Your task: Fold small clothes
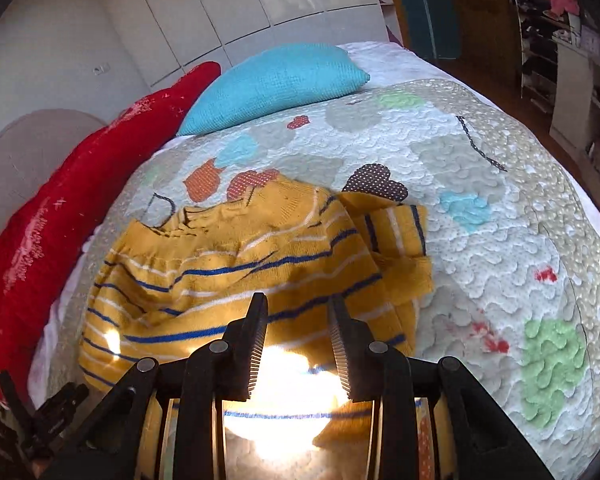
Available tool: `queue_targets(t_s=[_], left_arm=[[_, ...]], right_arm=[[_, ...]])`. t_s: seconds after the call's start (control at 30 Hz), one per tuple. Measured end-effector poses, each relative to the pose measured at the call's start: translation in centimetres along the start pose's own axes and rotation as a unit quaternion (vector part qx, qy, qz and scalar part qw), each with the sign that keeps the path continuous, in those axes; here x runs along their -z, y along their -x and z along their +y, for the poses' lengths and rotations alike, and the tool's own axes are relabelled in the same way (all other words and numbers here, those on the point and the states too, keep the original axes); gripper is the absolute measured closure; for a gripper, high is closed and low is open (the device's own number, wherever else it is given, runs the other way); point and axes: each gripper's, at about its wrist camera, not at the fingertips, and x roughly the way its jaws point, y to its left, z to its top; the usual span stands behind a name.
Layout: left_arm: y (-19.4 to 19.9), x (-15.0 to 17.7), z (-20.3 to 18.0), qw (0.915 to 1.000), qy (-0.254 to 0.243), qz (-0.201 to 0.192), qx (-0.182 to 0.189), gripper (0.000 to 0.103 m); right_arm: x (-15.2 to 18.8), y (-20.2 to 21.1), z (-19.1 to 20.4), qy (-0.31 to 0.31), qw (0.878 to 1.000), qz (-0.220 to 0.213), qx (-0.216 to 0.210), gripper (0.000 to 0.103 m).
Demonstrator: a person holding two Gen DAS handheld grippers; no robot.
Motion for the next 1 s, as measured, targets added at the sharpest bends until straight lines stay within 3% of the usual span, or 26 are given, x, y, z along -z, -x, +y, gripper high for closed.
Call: queue_targets(t_s=[0.07, 0.1, 0.23, 0.37, 0.47, 0.57, 0.73, 0.87, 1.0], left_arm=[[-0.1, 0.5, -0.7, 0.9995, -0.026, -0.009, -0.013, 0.020], [-0.1, 0.6, -0.8, 0.9993, -0.031, -0.014, -0.015, 0.018], [-0.1, 1.0, -0.4, 0.9991, -0.023, -0.037, 0.001, 0.016], [0.2, 1.3, -0.1, 0.9982, -0.015, -0.055, 0.015, 0.015], [1.4, 1.0, 0.6, 0.9984, 0.010, -0.043, 0.035, 0.015], [4.0, 1.2, 2.2, 0.9932, 0.066, -0.035, 0.090, 0.015], [6.4, 2.2, 4.3, 0.9908, 0.092, -0.029, 0.095, 0.015], [6.6, 2.9, 5.8, 0.9890, 0.111, -0.019, 0.096, 0.015], [6.8, 3.0, 6.3, 0.9879, 0.120, -0.019, 0.097, 0.015]], right_arm=[[-0.2, -3.3, 0.2, 0.017, 0.998, 0.039, 0.041, 0.053], [0.0, -5.1, 0.0, 0.016, 0.996, 0.074, 0.049, 0.052], [-0.7, -4.5, 2.5, 0.060, 0.990, 0.067, 0.108, 0.052], [-1.3, -2.6, 8.4, 0.111, 0.991, 0.028, 0.067, 0.052], [-1.4, -3.8, 14.4, 0.155, 0.987, 0.035, 0.016, 0.052], [-1.2, -7.1, 20.5, 0.202, 0.978, 0.054, -0.014, 0.054], [-1.8, -14.6, 28.8, 0.257, 0.963, 0.076, -0.001, 0.054], [-2.6, -20.9, 32.8, 0.274, 0.954, 0.119, 0.031, 0.054], [-3.4, -22.2, 34.5, 0.296, 0.947, 0.116, 0.053, 0.049]])
